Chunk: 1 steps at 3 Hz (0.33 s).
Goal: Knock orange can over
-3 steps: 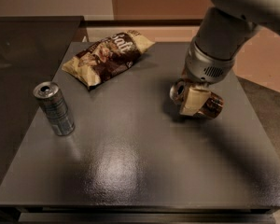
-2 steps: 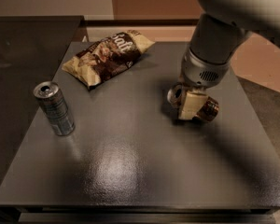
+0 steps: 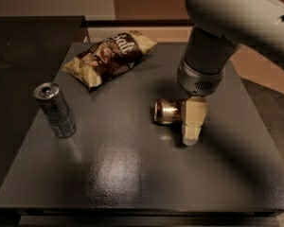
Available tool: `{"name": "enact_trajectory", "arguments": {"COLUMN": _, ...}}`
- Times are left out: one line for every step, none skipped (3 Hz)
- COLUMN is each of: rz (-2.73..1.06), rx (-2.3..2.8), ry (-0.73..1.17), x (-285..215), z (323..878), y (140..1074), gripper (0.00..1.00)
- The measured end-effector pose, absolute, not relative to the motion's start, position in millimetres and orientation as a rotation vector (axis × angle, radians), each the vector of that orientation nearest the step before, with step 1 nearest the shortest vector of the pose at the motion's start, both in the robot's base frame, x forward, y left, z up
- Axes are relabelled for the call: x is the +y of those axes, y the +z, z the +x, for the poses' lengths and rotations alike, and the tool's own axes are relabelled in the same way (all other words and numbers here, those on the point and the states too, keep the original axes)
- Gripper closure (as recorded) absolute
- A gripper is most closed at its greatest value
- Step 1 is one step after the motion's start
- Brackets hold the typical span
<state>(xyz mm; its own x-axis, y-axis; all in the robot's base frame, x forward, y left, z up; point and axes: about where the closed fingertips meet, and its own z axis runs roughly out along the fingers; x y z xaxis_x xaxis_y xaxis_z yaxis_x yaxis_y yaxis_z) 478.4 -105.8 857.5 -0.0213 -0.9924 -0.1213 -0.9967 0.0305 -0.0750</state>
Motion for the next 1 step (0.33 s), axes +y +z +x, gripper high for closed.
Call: {"name": "enact_trajectory", "arguments": {"rz": -2.095, "rx": 2.150, "ry": 0.047, "x": -105.8, "z": 478.4, "y": 857.5, "gripper": 0.00}}
